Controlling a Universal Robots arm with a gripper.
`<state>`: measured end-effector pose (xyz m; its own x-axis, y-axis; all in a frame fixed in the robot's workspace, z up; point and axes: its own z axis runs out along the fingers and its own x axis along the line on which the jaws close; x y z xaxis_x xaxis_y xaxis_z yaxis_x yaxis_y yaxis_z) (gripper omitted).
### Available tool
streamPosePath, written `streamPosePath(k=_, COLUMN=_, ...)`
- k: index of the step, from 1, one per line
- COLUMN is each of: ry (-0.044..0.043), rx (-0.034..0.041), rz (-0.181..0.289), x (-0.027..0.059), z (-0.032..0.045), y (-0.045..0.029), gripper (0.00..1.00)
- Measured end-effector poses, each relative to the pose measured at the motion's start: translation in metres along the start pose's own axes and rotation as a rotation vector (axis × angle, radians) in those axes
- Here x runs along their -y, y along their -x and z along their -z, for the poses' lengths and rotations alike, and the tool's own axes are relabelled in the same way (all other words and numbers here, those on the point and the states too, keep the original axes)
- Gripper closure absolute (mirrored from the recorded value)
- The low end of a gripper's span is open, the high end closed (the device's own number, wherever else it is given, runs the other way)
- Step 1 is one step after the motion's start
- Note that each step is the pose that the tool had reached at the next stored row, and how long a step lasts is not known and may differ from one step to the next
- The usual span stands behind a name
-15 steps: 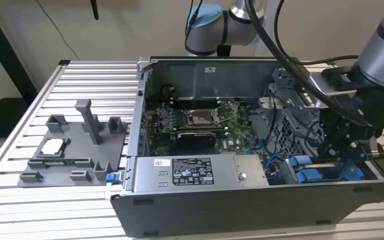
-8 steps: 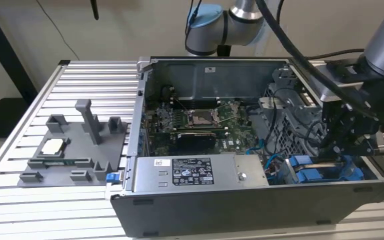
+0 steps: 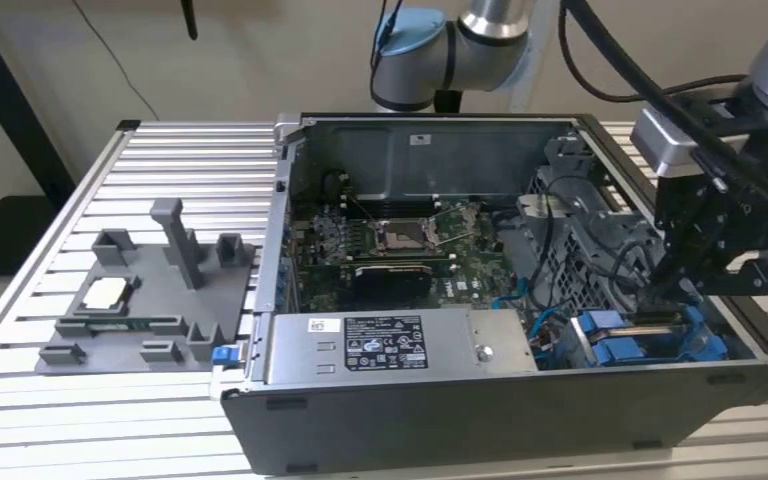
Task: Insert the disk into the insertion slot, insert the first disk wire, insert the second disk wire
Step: 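Insert the second disk wire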
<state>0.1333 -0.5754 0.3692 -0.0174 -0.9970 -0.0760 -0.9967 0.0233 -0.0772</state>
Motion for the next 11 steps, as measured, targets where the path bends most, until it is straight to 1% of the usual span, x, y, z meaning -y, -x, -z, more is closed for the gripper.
streamPosePath(k=2, ry=0.0033, rx=-0.001, rz=0.0, x=0.001, z=0.0029, y=0.0002, gripper=0.76)
streamPosePath(k=6, ry=0.0039, rx=-0.0014, rz=-0.001, x=0.002, z=0.0152, y=0.0012, gripper=0.76)
streamPosePath(k=8, ry=0.0039, rx=-0.0014, rz=-0.001, x=0.0022, z=0.0173, y=0.0013, gripper=0.76)
streamPosePath(k=11, ry=0.0039, rx=-0.001, rz=-0.001, x=0.0022, z=0.0173, y=0.0013, gripper=0.76)
